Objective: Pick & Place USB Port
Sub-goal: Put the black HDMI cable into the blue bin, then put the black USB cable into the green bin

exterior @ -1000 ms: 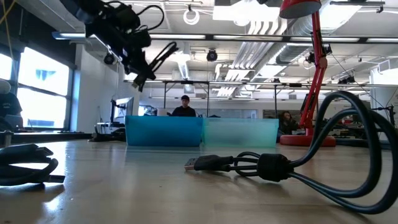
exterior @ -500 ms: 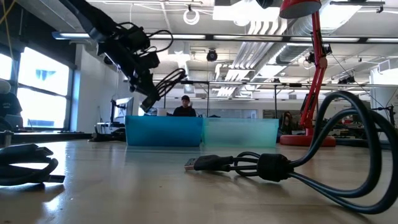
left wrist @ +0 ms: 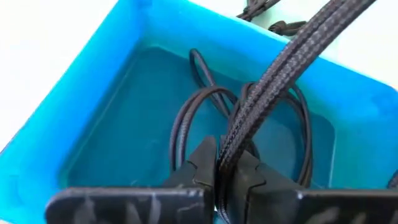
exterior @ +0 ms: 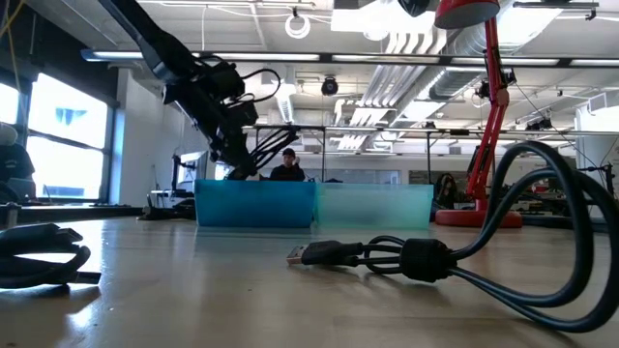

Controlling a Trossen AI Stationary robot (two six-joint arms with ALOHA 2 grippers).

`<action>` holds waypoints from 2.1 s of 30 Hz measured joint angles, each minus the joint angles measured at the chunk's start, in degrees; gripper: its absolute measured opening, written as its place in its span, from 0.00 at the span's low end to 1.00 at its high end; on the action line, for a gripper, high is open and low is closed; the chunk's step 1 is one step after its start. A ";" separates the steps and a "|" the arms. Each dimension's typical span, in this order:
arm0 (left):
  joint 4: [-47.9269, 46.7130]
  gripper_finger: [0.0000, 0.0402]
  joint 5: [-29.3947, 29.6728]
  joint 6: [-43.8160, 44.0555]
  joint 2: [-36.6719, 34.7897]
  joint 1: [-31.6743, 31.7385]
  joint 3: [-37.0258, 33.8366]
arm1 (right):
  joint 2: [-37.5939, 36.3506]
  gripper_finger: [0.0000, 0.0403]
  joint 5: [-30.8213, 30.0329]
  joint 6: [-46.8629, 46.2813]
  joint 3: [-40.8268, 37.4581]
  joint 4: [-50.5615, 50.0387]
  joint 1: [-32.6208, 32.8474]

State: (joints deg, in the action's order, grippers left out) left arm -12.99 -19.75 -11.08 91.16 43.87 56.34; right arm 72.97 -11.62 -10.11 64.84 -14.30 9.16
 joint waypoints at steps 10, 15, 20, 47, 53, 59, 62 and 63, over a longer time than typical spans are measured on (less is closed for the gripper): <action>-0.43 0.21 -3.34 -1.16 0.01 -0.01 0.00 | 0.00 0.48 0.02 -0.98 0.00 -0.03 0.01; -0.08 0.29 -3.78 2.12 0.01 0.01 0.00 | 0.00 0.48 0.41 -1.65 0.00 -0.03 0.01; -0.17 0.31 -11.70 3.94 0.01 0.05 2.32 | 0.00 0.48 0.89 -1.89 0.00 -0.05 0.01; -47.56 0.31 -8.56 -3.24 -19.66 -36.99 18.51 | 0.00 0.48 1.30 0.14 0.00 -1.01 2.26; -47.10 0.31 10.32 8.10 -18.47 -50.72 18.56 | 0.00 0.48 3.36 2.56 0.00 -1.05 2.26; -47.56 0.31 13.34 16.99 -15.45 -57.44 18.49 | 0.00 0.48 6.38 3.40 0.00 -2.06 2.26; -47.56 0.31 16.18 18.39 -13.48 -59.82 18.48 | 0.00 0.48 6.63 4.12 0.00 -2.74 2.81; -47.41 0.31 16.59 18.91 -12.97 -60.53 18.47 | 0.00 0.48 6.62 4.15 0.00 -2.74 3.10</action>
State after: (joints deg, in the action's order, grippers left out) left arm -60.41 -3.15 7.83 78.20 -16.66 74.81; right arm 72.97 -4.99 -5.96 64.84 -17.04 12.26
